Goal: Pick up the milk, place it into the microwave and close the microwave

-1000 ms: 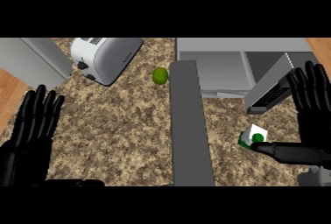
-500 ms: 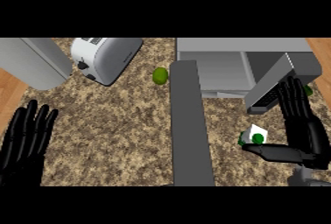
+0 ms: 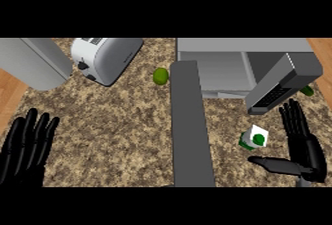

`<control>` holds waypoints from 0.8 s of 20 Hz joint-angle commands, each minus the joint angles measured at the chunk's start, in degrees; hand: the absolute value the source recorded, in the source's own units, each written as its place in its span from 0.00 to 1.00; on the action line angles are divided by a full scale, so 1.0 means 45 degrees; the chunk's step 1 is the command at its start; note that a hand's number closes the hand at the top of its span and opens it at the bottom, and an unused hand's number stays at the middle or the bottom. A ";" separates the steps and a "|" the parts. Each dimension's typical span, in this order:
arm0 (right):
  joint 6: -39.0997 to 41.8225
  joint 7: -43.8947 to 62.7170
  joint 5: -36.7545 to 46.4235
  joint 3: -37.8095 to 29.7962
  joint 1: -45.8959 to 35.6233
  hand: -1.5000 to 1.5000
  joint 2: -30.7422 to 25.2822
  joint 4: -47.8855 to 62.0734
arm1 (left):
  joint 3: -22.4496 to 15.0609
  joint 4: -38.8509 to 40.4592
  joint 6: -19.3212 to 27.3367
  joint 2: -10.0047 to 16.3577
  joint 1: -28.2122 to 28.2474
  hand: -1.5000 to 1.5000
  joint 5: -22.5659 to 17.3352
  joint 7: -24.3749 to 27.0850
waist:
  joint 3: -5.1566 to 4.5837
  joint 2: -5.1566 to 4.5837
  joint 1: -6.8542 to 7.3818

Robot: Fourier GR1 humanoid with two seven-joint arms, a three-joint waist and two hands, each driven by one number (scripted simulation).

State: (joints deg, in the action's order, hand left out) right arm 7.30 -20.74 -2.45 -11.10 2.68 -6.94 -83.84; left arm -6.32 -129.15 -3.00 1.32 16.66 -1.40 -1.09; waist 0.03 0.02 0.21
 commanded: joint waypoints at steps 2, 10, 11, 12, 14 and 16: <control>0.0030 -0.2102 0.0234 -0.0566 -0.0083 0.00 -0.0112 0.2633 | -0.0253 -0.0210 -0.0083 -0.0071 0.0317 0.00 -0.0118 -0.0067 | -0.0001 -0.0007 0.0012; 0.0115 -0.3461 0.0293 -0.0813 -0.1841 0.00 -0.0413 0.5834 | 0.0051 -0.1171 -0.0374 0.0238 0.1069 0.00 -0.0254 -0.0116 | -0.0001 -0.0003 0.0067; 0.0134 -0.4323 0.0284 -0.0894 -0.1828 0.00 -0.0240 0.6751 | -0.0090 0.0498 -0.0088 -0.0173 0.0176 0.00 0.0171 0.0590 | 0.0000 -0.0015 0.0029; 0.0846 -0.4944 -0.0093 -0.1353 -0.2271 0.00 -0.0799 0.7714 | -0.0603 -0.0202 -0.0005 -0.0278 0.0851 0.00 0.0499 0.0453 | 0.0005 -0.0017 0.0078; 0.0925 -0.5763 0.0129 -0.1145 -0.2100 0.00 -0.0488 0.8671 | -0.0692 -0.1008 0.0106 -0.0174 0.0820 0.00 0.0619 -0.0301 | 0.0008 -0.0016 0.0071; 0.0643 -0.6133 0.0385 -0.1311 -0.3274 0.00 -0.0830 1.0235 | -0.1067 -0.0427 0.0507 -0.0278 0.0232 0.00 0.1147 -0.0188 | 0.0010 -0.0029 0.0068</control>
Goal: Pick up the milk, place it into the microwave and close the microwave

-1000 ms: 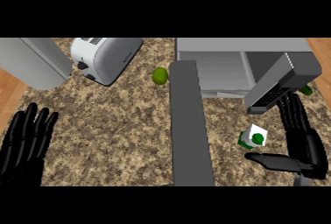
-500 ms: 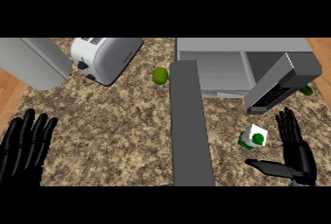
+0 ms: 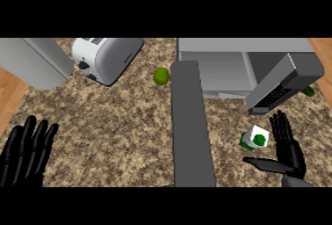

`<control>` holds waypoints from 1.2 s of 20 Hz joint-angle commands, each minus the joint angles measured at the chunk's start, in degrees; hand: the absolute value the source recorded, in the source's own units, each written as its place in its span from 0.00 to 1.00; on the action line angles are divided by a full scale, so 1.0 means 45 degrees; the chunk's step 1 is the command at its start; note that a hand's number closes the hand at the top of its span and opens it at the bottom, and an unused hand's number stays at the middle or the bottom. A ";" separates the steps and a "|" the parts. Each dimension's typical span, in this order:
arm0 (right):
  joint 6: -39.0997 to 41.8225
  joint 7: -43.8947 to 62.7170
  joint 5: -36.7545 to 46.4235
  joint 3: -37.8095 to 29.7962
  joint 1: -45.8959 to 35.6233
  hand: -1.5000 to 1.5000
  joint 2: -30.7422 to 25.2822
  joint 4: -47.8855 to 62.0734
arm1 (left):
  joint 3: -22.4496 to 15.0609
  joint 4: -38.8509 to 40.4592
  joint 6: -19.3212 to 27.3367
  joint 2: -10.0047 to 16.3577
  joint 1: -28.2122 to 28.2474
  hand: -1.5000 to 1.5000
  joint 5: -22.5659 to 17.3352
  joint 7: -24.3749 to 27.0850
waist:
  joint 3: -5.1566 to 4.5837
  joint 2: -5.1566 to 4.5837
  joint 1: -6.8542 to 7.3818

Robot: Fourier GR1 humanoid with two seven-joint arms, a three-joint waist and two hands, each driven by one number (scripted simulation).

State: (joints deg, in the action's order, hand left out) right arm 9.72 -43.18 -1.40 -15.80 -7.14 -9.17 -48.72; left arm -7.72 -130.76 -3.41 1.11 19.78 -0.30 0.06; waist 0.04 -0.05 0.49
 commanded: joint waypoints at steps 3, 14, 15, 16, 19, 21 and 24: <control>0.0223 -0.1870 0.0038 -0.0533 -0.1692 0.00 -0.0734 0.3790 | -0.0386 0.0092 0.0072 -0.0119 0.0631 0.00 0.0493 0.0845 | 0.0000 -0.0003 0.0020; -0.0342 -0.5022 0.1659 0.0257 -0.2772 1.00 -0.0741 0.7147 | -0.0393 -0.0219 -0.0029 -0.0094 0.0448 0.00 0.0148 0.0089 | 0.0039 -0.0087 0.0219; -0.0363 -0.5301 0.1963 0.0447 -0.2571 1.00 -0.1159 0.7100 | -0.0444 -0.0309 -0.0219 -0.0081 0.0783 0.00 -0.0184 0.0196 | 0.0046 -0.0100 0.0290; -0.1256 -0.5708 0.2266 0.0727 -0.2073 1.00 -0.1093 0.6297 | 0.0211 -0.0638 -0.0165 0.0218 0.0237 0.00 -0.0427 -0.0377 | 0.0017 -0.0034 0.0046; -0.0129 -0.5971 0.1601 0.0149 -0.2545 1.00 -0.0903 0.6780 | -0.0167 0.0203 -0.0230 0.0044 0.0454 0.00 0.0006 0.0416 | 0.0024 -0.0051 0.0100; 0.1336 -0.5558 0.1501 0.0427 -0.2678 1.00 -0.0754 0.6451 | 0.0119 -0.0117 -0.0042 0.0119 -0.0038 0.00 0.0016 -0.0087 | 0.0027 -0.0047 0.0042; 0.2190 -0.6095 0.1578 0.0943 -0.2035 1.00 -0.0556 0.5757 | -0.0501 -0.0250 0.0134 -0.0235 0.0548 0.00 0.0365 0.0269 | 0.0014 0.0022 -0.0048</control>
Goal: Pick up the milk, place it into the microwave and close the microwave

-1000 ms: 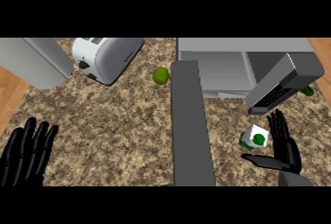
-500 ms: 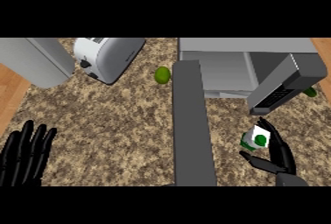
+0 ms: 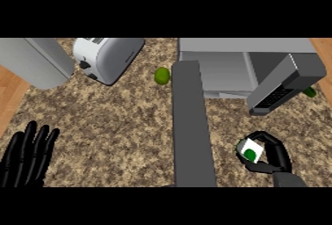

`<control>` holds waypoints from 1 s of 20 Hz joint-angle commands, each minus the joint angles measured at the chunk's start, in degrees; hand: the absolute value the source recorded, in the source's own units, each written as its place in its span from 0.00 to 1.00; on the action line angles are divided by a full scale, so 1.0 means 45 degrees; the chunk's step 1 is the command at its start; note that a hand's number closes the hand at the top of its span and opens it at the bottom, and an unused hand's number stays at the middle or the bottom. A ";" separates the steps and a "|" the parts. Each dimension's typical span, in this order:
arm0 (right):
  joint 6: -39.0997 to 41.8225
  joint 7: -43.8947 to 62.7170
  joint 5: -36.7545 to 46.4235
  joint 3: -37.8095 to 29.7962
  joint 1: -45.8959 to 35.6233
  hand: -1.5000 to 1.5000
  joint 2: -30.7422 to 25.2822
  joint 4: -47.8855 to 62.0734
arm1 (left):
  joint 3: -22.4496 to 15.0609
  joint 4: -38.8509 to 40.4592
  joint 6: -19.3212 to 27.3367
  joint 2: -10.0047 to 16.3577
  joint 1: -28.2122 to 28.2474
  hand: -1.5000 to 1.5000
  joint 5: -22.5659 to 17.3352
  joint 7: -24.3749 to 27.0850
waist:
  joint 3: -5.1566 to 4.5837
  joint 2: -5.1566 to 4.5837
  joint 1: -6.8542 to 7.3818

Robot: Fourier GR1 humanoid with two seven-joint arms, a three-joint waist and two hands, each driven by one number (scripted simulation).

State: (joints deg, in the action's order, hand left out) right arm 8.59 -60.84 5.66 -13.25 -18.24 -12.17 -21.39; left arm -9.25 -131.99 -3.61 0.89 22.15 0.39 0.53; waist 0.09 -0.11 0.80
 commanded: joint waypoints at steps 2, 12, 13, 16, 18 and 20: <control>0.2071 -0.2246 0.0049 0.0585 0.0375 1.00 0.0341 -0.0665 | 0.0284 0.0271 0.0108 -0.0066 -0.0211 0.00 -0.0110 0.0071 | -0.0001 0.0011 -0.0106; 0.0543 -0.0608 -0.0499 0.1363 0.3115 1.00 0.1526 -0.4856 | 0.1210 -0.0681 -0.0061 0.0352 0.0294 0.00 -0.1008 -0.0781 | -0.0037 0.0085 -0.0273; 0.0125 0.0408 -0.0580 0.1472 0.2525 1.00 0.2061 -0.5088 | 0.0944 0.0060 -0.0317 0.0170 0.0405 0.00 -0.1144 -0.0135 | -0.0035 0.0066 -0.0204; -0.0250 0.1127 -0.0711 0.1745 0.3551 1.00 0.2143 -0.7064 | 0.1822 0.0777 -0.0794 0.0341 0.0797 0.00 -0.1566 0.1205 | -0.0039 0.0069 -0.0202; -0.1300 0.1196 -0.0780 0.1842 0.2869 1.00 0.2669 -0.7028 | 0.0826 0.0533 0.0186 -0.0065 -0.0583 0.00 -0.0494 -0.0578 | -0.0023 0.0037 -0.0237; -0.1763 0.2350 -0.0644 0.2292 0.2653 1.00 0.2682 -0.7819 | 0.1621 0.0066 -0.0440 0.0394 0.0099 0.00 -0.1390 -0.0422 | -0.0025 0.0042 -0.0153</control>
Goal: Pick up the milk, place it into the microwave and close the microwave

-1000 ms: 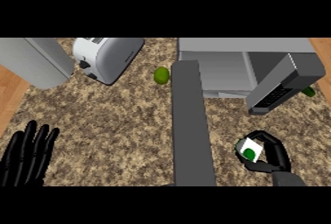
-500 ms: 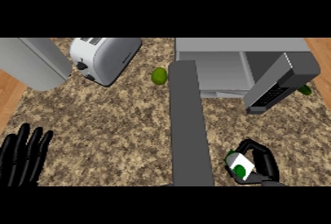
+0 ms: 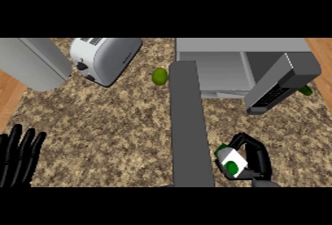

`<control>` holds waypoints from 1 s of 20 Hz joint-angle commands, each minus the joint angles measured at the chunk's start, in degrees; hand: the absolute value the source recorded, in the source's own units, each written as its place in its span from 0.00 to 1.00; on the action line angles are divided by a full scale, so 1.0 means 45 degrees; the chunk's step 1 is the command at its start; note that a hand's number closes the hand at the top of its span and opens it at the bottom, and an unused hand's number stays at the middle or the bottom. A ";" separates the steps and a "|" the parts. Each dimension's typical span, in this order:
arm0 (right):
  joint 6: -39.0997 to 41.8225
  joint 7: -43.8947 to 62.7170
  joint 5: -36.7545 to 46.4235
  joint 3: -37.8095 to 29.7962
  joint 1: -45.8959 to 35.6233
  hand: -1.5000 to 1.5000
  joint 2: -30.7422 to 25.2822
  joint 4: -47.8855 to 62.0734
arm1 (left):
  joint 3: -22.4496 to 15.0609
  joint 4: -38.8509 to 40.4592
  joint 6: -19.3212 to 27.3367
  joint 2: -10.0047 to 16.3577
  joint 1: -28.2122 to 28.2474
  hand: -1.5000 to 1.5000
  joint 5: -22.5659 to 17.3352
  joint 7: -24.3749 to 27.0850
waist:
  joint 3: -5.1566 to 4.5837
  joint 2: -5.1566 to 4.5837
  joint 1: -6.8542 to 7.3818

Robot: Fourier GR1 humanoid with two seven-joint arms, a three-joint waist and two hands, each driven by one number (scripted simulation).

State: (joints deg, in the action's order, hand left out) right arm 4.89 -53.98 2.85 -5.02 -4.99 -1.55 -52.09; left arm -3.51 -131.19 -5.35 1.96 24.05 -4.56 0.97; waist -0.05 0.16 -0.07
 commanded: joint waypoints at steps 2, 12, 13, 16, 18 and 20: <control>-0.1356 0.1678 0.0321 0.0450 -0.0952 1.00 0.0313 -0.1313 | -0.0588 -0.0283 0.0242 -0.0357 0.0029 0.00 0.0640 -0.0208 | 0.0009 -0.0015 0.0055; -0.5067 0.5229 0.1032 0.0828 -0.4656 1.00 0.0266 0.0111 | 0.1635 0.0646 -0.1053 0.0650 -0.0185 0.00 -0.1426 0.0234 | 0.0007 -0.0056 0.0197; -0.5125 0.4063 0.1057 0.0411 -0.5040 1.00 0.0119 0.1646 | 0.1528 0.0875 -0.0924 0.0615 -0.0551 0.00 -0.1324 -0.0078 | 0.0017 -0.0094 0.0229; -0.5603 0.5238 0.1377 0.0072 -0.7099 1.00 -0.0283 0.3005 | 0.0452 0.0703 -0.0701 0.0040 -0.0238 0.00 -0.0185 0.0312 | 0.0021 -0.0129 0.0377; -0.5531 0.4522 0.1124 -0.0618 -0.7791 1.00 -0.0719 0.4658 | 0.1207 0.0925 -0.1065 0.0406 -0.0467 0.00 -0.1007 0.0373 | 0.0026 -0.0174 0.0488; -0.5903 0.4392 0.1451 -0.0627 -0.8447 1.00 -0.0915 0.5512 | 0.1784 0.0706 -0.1225 0.0739 -0.0752 0.00 -0.1704 -0.0017 | 0.0025 -0.0171 0.0474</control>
State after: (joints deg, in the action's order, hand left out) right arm -19.42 -33.18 8.30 -5.49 -36.49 -3.76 -36.52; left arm 2.48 -127.76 -9.81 4.16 21.80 -9.66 1.70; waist 0.04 -0.44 1.63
